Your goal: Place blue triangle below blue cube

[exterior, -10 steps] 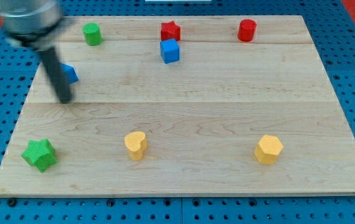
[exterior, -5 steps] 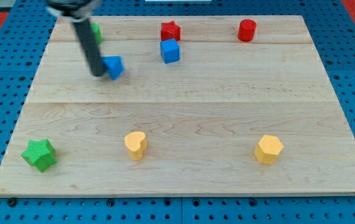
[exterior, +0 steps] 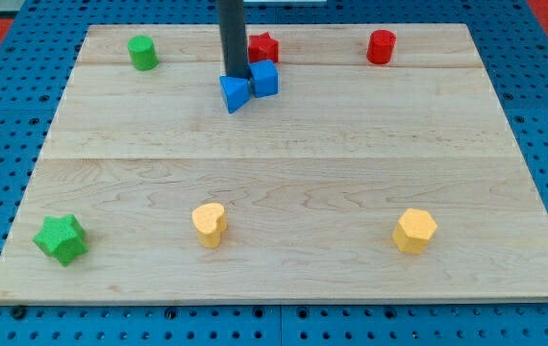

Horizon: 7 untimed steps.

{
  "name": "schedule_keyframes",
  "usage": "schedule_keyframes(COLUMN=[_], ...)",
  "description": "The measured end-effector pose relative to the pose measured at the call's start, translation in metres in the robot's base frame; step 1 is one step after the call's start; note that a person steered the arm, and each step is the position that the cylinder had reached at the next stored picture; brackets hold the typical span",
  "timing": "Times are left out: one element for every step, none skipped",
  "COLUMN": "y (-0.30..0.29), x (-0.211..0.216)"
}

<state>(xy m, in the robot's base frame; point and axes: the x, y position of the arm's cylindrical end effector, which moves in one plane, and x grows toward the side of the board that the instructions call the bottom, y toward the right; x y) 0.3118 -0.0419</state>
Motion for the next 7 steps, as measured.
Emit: schedule_keyframes(y=[0.005,0.005,0.005,0.001,-0.001,-0.031,-0.050], x=[0.009,0.006,-0.021,-0.033,-0.048,-0.064,-0.055])
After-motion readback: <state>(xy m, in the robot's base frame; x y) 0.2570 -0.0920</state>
